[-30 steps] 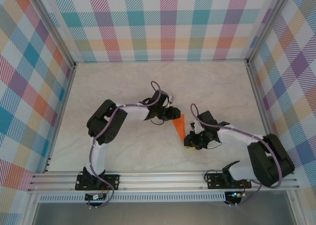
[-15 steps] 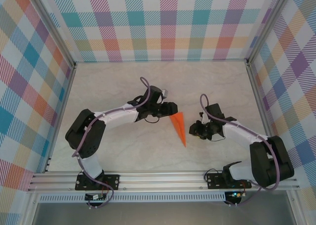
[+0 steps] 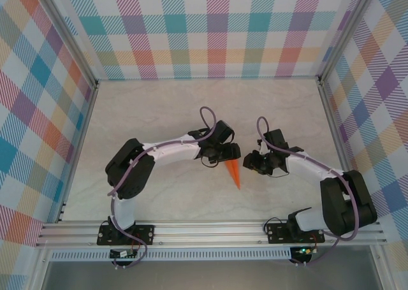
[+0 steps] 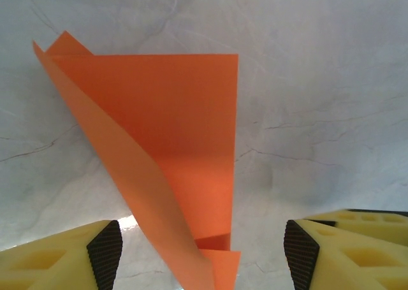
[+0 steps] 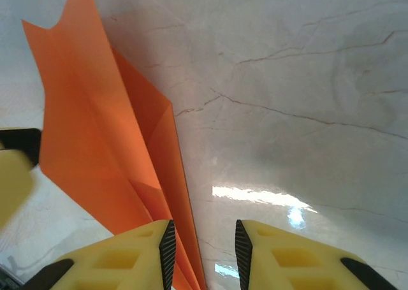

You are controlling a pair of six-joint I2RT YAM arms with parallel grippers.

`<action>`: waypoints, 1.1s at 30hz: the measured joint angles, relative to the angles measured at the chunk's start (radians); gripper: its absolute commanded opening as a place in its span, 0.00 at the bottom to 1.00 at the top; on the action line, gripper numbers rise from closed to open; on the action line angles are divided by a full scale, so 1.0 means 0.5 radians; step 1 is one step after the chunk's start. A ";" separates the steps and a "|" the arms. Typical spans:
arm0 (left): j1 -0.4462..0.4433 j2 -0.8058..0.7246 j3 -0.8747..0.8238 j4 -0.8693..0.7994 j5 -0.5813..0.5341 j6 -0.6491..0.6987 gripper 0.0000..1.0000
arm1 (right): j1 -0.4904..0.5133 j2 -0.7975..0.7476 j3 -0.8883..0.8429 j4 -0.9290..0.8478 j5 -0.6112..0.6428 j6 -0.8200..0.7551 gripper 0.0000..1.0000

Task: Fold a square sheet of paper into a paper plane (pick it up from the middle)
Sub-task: Move a paper plane to the center of the table.

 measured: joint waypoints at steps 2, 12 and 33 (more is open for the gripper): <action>-0.024 0.057 0.062 -0.091 -0.052 -0.011 0.63 | 0.000 -0.014 0.000 0.007 -0.001 0.000 0.35; -0.041 0.017 -0.047 -0.269 -0.245 -0.021 0.16 | 0.000 -0.010 -0.001 0.077 -0.146 0.007 0.37; 0.073 -0.338 -0.601 0.249 -0.115 0.085 0.00 | 0.229 0.206 0.082 0.089 -0.240 -0.204 0.57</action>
